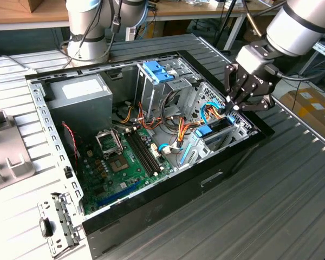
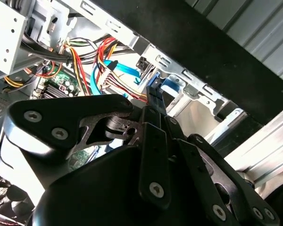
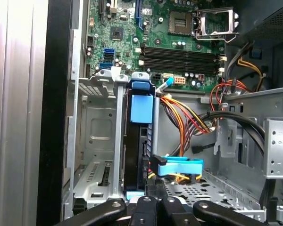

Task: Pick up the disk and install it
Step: 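Insert the first disk wire, then insert the second disk wire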

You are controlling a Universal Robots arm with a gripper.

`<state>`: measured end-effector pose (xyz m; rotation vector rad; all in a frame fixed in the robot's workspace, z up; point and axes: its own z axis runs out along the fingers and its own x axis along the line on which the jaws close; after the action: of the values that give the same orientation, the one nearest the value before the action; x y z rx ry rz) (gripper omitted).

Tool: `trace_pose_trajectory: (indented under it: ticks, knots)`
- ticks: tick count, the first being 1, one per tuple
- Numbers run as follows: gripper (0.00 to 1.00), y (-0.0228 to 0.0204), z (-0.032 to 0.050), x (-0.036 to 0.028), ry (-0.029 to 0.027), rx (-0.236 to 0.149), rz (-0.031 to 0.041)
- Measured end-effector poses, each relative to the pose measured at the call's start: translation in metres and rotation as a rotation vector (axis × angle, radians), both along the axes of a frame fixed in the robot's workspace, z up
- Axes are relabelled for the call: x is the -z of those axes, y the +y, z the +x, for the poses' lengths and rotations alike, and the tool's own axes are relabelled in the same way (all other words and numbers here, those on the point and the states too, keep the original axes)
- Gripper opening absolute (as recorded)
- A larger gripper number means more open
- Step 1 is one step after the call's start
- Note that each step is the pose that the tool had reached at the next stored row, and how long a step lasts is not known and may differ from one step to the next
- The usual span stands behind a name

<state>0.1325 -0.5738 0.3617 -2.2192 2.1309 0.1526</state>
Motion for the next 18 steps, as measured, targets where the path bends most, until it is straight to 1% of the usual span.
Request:
trace_pose_trajectory:
  ticks: [1,4,18]
  knots:
    - [0.11,0.0000,0.0017,-0.0022,0.0004,0.000,0.0002]
    - [0.11,0.0000,0.0039,-0.0053,0.0014,0.000,0.0007]
    - [0.11,0.0000,0.0040,-0.0053,0.0014,0.000,0.0009]
